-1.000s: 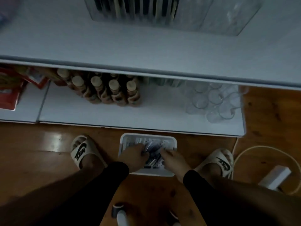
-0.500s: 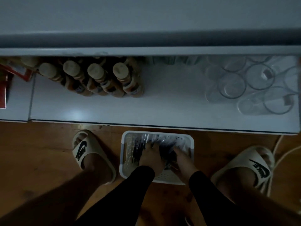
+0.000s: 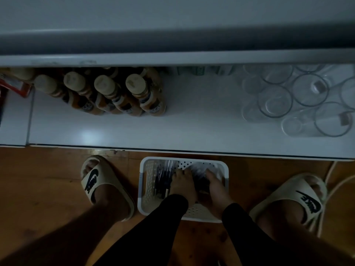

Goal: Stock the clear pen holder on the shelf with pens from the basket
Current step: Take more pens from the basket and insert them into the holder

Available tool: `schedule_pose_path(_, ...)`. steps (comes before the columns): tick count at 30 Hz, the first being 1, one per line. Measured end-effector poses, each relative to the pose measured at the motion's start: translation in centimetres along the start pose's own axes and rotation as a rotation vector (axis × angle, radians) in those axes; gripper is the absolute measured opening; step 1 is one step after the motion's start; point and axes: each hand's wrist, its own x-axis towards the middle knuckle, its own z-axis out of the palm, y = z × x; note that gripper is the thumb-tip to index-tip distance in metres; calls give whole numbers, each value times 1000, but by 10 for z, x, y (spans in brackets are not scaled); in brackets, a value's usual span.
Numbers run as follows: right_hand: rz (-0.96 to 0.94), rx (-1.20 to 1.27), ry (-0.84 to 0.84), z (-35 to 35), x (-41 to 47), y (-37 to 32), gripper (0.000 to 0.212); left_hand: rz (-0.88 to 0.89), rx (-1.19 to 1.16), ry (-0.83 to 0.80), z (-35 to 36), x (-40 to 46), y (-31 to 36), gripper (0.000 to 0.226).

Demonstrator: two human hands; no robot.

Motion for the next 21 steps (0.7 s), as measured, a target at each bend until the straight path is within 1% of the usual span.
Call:
schedule_pose_path(3, 3, -1, 2, -3, 5, 2, 54, 5, 15, -25, 1, 1, 1, 85)
schedule_pose_path(6, -15, -10, -26, -5, 7, 4, 56, 12, 82, 25, 1, 1, 2, 78)
schedule_pose_path(9, -2, -79, -20, -7, 11, 6, 63, 16, 153, 66, 1, 1, 0, 68)
schedule_pose_path(12, 20, -62, -55, -8, 15, 5, 64, 22, 209, 52, 5, 1, -4, 76)
schedule_pose_path(15, 22, -68, -50, -5, 18, 4, 64, 18, 195, 76, 9, 1, -8, 73)
schedule_pose_path(17, 20, -78, -2, -3, 20, 5, 68, 17, 118, 109, 9, 1, -9, 67)
schedule_pose_path(21, -38, -141, 87, 0, 15, 7, 70, 28, 21, 144, 4, -1, -11, 43)
